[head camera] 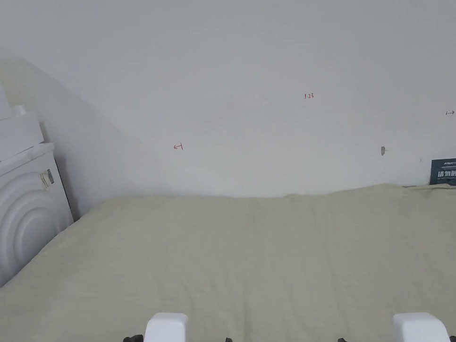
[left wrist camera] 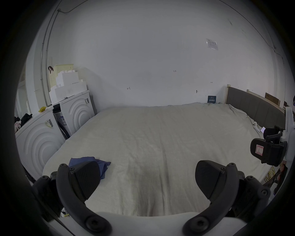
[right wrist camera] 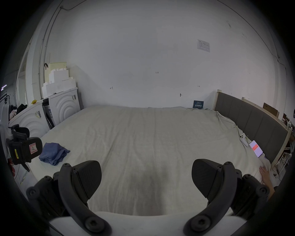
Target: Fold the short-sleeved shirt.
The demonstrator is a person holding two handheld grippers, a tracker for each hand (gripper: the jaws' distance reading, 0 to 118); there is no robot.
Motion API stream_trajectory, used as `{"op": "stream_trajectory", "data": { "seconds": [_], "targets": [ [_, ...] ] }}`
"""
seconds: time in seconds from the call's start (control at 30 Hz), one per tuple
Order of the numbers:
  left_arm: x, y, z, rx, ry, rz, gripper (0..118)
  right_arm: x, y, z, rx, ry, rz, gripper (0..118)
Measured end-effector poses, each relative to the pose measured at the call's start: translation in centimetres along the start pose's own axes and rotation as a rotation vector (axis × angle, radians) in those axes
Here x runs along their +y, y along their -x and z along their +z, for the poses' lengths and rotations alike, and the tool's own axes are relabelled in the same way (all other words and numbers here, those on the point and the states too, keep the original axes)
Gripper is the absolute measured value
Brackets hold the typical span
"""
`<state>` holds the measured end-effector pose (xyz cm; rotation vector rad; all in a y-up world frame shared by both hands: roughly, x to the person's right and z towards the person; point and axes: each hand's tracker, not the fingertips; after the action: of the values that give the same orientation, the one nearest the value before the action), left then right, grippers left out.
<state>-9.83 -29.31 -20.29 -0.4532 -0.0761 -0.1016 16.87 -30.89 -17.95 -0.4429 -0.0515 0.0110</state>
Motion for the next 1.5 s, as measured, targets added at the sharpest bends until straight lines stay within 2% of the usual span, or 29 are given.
{"op": "stream_trajectory", "data": {
  "seconds": [0.23, 0.73, 0.87, 0.97, 1.5],
  "targets": [
    [-0.1, -0.1, -0.2, -0.006, 0.007, -0.009, 118, 0.1, -0.3, -0.1, 0.02, 0.005, -0.022, 113],
    [-0.8, -0.1, -1.1, -0.011, 0.021, -0.019, 118, -0.3, 0.1, -0.7, 0.004, 0.022, 0.025, 113],
    [-0.9, -0.2, -0.9, -0.064, 0.007, 0.03, 118, -0.3, -0.4, -0.7, 0.025, 0.041, 0.006, 113],
    [-1.0, -0.6, -1.0, -0.065, 0.014, 0.011, 118, -0.6, -0.6, -0.6, 0.028, 0.029, -0.012, 113],
    [-0.8, -0.1, -0.4, -0.059, -0.008, 0.019, 118, -0.7, -0.6, -0.2, 0.011, 0.007, 0.0, 113]
  ]
}}
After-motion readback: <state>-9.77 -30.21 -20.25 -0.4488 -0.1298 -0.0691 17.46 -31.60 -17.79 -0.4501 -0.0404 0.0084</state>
